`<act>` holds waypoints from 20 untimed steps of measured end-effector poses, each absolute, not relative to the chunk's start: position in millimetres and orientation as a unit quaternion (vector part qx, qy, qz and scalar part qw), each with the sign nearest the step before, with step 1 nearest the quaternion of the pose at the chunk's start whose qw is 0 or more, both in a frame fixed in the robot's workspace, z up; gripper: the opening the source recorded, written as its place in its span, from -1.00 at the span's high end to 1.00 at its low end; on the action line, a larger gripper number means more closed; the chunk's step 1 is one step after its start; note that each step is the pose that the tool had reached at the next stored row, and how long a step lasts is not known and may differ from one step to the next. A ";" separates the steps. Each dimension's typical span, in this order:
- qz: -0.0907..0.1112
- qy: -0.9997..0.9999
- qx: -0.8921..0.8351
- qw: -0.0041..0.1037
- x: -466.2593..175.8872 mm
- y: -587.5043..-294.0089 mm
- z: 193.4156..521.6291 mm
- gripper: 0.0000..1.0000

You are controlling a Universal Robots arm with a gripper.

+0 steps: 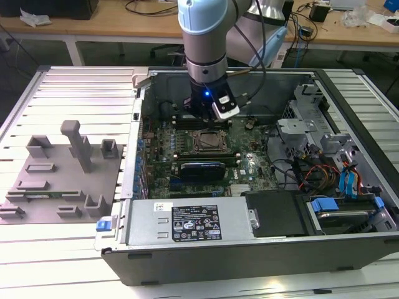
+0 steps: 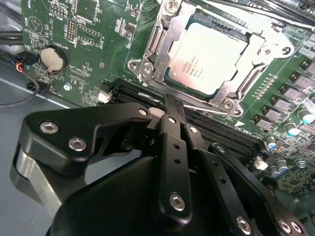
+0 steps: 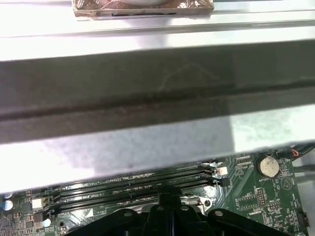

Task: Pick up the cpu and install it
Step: 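Install the first cpu locking lever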

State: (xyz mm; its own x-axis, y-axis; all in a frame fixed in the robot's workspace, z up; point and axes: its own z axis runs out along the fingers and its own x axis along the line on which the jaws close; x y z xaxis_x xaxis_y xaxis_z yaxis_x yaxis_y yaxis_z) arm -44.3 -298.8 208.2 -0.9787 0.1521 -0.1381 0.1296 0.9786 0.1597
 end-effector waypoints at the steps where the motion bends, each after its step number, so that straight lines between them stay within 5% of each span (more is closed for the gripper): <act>1: 0.075 0.992 0.071 0.075 -44.7 -298.6 208.2 0.79; 20: 0.072 0.988 0.115 0.079 -47.7 -294.6 207.6 0.79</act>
